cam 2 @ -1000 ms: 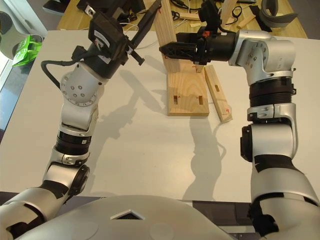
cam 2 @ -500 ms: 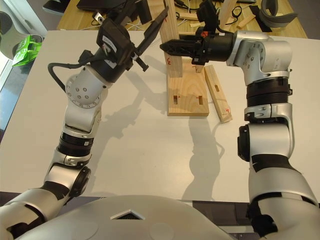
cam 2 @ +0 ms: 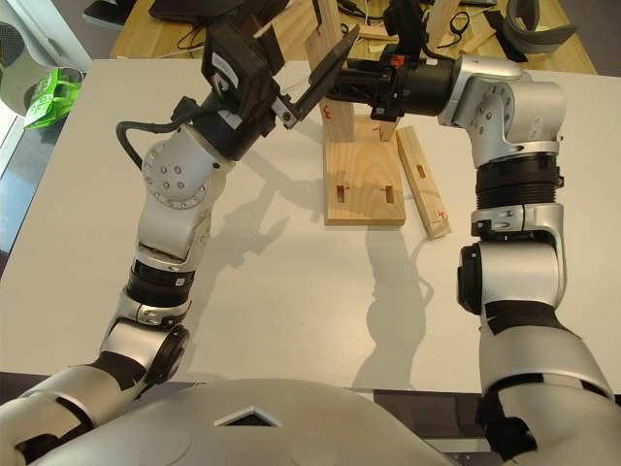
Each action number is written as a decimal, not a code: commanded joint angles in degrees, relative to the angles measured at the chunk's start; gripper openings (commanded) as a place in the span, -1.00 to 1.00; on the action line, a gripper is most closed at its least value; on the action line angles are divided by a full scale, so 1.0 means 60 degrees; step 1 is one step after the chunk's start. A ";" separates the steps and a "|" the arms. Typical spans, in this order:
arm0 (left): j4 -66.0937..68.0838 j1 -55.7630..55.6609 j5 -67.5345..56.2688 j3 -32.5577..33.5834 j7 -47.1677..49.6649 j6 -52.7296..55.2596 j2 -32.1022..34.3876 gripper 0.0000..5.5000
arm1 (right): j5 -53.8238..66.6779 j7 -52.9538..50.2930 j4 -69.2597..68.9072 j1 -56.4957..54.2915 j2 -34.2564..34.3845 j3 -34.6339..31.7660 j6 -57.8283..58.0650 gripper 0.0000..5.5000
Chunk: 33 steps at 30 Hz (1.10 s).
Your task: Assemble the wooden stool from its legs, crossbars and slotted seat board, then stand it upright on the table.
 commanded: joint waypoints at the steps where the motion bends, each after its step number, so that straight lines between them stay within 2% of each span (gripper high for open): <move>1: -0.0692 0.0317 -0.0788 0.0115 -0.0735 0.0813 0.0440 0.23 | -0.0006 -0.0555 0.0255 -0.0128 0.0202 -0.0553 -0.0454 -0.63; 9: -0.2037 0.1421 -0.1912 0.1256 -0.1556 0.2180 0.2052 0.23 | 0.0100 -0.1439 0.0638 -0.0509 0.0137 -0.1612 -0.1037 -0.63; 12: -0.1866 0.1476 -0.2471 0.1743 -0.2025 0.2566 0.2607 0.23 | 0.0252 -0.1184 0.0171 -0.0295 -0.0149 -0.1686 -0.0655 -0.63; 15: -0.0822 0.0777 -0.4120 0.2905 -0.2531 0.4127 0.3097 0.23 | 0.0638 -0.0453 -0.0879 0.0064 -0.0524 -0.1490 0.0207 -0.63; 18: 0.1382 -0.1009 -0.6046 0.4076 -0.3263 0.6069 0.3561 0.23 | 0.1096 0.0213 -0.1805 0.0342 -0.0987 -0.1298 0.1127 -0.63; 24: 0.7189 -0.4815 -0.6697 0.4874 -0.4426 0.7199 0.3915 0.23 | 0.1837 0.1374 -0.3289 0.0767 -0.1706 -0.0705 0.2489 -0.63; 29: 0.7518 -0.5367 -0.6907 0.4431 -0.5590 0.8314 0.3555 0.23 | 0.2285 0.1667 -0.4151 0.1118 -0.1905 -0.0442 0.3046 -0.63; 33: 0.7145 -0.5337 -0.7196 0.4535 -0.5789 0.9030 0.3402 0.23 | 0.2415 0.1586 -0.4380 0.1265 -0.1894 -0.0417 0.3149 -0.63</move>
